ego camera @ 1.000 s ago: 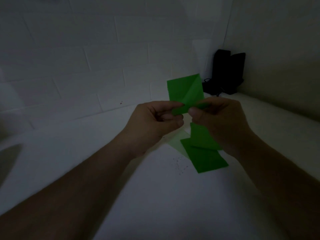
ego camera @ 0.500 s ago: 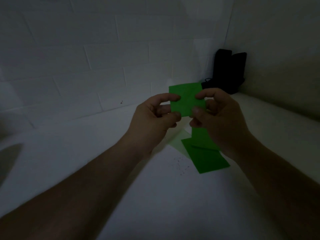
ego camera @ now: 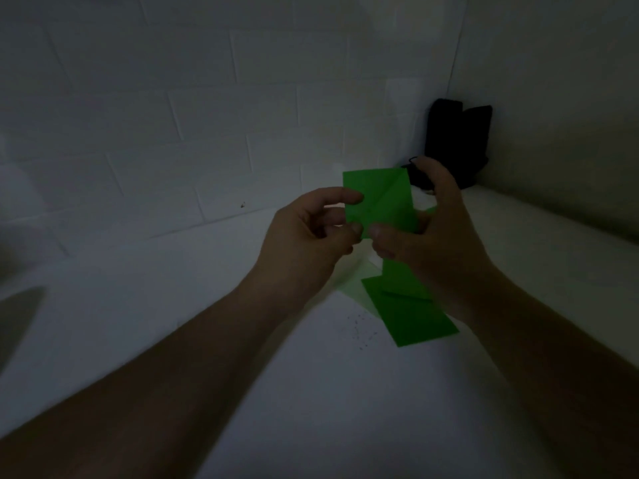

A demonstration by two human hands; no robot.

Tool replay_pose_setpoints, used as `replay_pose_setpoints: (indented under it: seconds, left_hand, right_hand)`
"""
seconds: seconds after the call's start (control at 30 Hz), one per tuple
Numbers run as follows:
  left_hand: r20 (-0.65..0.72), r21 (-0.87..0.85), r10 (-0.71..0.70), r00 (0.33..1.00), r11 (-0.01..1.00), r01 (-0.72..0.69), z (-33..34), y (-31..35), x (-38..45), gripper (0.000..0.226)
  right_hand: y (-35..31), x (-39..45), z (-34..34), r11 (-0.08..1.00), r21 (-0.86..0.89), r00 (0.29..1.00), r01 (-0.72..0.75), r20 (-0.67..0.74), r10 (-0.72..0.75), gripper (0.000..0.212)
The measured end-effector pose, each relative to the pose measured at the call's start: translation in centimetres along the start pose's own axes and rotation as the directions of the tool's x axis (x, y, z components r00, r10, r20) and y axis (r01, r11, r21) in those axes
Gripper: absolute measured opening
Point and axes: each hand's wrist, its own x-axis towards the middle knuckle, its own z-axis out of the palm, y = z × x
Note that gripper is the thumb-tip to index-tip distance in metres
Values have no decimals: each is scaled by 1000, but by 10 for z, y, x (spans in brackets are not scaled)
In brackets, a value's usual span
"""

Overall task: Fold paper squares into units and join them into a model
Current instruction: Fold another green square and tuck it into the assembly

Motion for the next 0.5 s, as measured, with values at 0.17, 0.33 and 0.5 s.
replay_pose_setpoints:
  seconds: [0.17, 0.33, 0.5]
  left_hand:
    - [45, 17, -24, 999, 1000, 24, 2, 4, -4, 67]
    - [66, -51, -108, 992, 992, 112, -1, 3, -1, 87]
    - [60, -6, -106, 993, 994, 106, -5, 5, 0, 92]
  right_hand:
    - [-4, -1, 1, 992, -123, 1000, -11, -12, 10, 99]
    - [0, 3, -3, 995, -92, 999, -32, 16, 33, 87]
    - [3, 5, -6, 994, -78, 996, -82, 19, 83, 90]
